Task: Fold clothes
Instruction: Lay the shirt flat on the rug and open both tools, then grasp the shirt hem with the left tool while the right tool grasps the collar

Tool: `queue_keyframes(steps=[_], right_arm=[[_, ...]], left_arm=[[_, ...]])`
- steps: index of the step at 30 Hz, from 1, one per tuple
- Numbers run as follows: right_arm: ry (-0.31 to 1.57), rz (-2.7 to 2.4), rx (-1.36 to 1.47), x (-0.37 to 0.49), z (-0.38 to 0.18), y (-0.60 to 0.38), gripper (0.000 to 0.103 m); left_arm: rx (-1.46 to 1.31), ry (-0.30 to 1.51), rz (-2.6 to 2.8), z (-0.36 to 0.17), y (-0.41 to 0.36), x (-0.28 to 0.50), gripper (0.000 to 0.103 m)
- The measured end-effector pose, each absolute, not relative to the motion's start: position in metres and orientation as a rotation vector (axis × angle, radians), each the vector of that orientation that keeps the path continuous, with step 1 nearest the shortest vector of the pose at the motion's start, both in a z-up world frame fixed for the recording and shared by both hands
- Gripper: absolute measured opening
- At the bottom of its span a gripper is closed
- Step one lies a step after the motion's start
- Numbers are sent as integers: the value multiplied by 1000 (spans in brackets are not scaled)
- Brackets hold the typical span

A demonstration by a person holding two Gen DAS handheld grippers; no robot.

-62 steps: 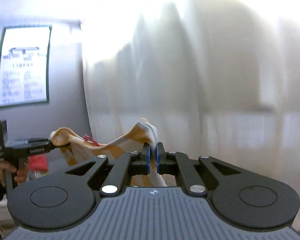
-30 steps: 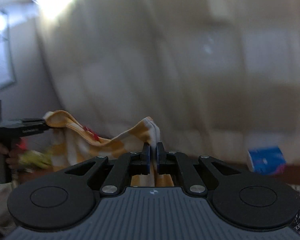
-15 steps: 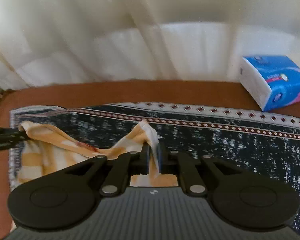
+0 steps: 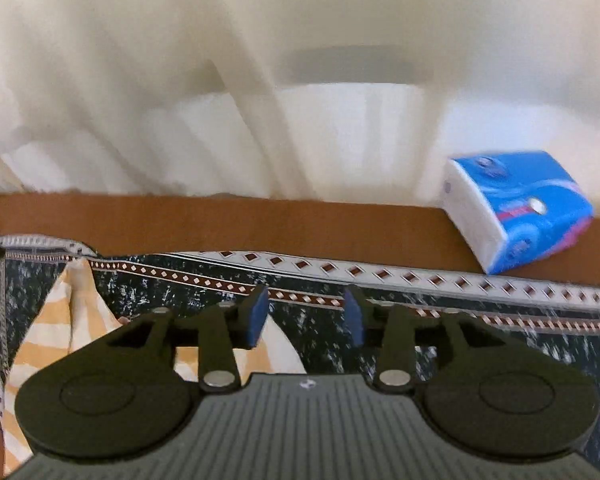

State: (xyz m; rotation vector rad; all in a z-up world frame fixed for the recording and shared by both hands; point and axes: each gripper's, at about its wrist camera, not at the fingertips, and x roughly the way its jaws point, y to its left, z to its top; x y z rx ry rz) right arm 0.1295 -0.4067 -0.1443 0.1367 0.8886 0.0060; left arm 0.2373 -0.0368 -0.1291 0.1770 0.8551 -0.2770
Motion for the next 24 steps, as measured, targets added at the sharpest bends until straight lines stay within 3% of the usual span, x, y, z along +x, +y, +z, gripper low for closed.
queue_keyframes(steps=[5, 11, 12, 13, 14, 15, 16, 17, 18, 19, 24], right_arm=[[924, 118, 51, 174, -164, -387, 59], [978, 225, 6, 212, -178, -371, 59], [984, 237, -5, 216, -179, -369, 59], [999, 248, -14, 219, -181, -367, 59], [1023, 260, -21, 221, -184, -366, 59], [1048, 271, -27, 224, -187, -365, 59], [1072, 283, -34, 226, -190, -363, 58], [1083, 297, -42, 227, -190, -363, 56], [1079, 314, -53, 225, -188, -362, 34], [1063, 314, -60, 224, -184, -363, 2], [922, 170, 0, 225, -167, -380, 0]], left_arm=[[289, 864, -374, -146, -69, 276, 80], [364, 936, -511, -170, -87, 298, 74], [372, 943, -524, -173, -88, 298, 68], [374, 949, -544, -176, -89, 298, 55], [367, 953, -574, -178, -89, 297, 25], [359, 956, -604, -180, -88, 295, 3], [358, 953, -621, -181, -89, 294, 0], [367, 934, -608, -181, -89, 292, 0], [377, 906, -579, -182, -88, 290, 0], [388, 879, -551, -182, -88, 287, 0], [311, 866, -366, -196, -70, 300, 0]])
